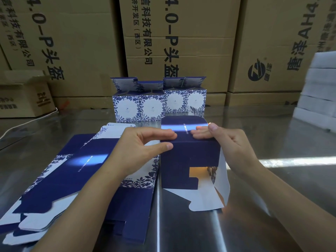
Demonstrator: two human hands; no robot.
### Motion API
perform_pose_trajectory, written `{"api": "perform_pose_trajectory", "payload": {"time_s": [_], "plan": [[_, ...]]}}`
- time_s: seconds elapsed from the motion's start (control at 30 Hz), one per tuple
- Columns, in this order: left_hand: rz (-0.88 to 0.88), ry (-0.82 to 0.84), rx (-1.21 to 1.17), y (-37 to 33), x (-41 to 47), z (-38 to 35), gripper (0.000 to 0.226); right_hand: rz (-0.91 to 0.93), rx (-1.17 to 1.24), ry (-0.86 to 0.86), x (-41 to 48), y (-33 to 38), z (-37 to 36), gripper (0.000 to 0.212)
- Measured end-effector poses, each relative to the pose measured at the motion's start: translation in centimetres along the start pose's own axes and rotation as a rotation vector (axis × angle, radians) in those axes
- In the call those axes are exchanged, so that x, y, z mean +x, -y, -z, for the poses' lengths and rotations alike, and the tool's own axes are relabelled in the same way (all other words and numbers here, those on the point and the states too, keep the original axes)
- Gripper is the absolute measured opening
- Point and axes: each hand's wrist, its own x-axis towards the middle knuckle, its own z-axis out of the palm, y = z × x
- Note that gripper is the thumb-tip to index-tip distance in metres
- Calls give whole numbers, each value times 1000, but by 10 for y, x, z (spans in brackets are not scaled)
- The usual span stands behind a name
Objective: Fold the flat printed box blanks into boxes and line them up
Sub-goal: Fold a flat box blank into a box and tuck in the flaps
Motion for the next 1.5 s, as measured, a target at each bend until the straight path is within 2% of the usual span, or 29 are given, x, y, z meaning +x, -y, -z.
{"api": "perform_pose_trajectory", "payload": {"time_s": [0.27,0.57,0.63,0.9,1.27,1.37,1.5], "plan": [[27,43,-18,-2,-1,0,25,-18,-34,16,-1,4,1,32],[8,29,-39,0,0,0,24,-38,-91,101,2,10,19,17],[6,10,-26,1,0,1,24,-60,-79,134,4,12,27,8],[6,-39,22,2,0,1,25,-59,-97,175,5,12,37,23],[-8,-64,21,5,0,0,29,6,-161,160,5,10,39,16],[-12,-64,24,5,0,0,29,-4,-112,118,6,9,38,13],[-47,-79,34,4,-1,1,24,-63,-102,-8,8,1,44,23]]}}
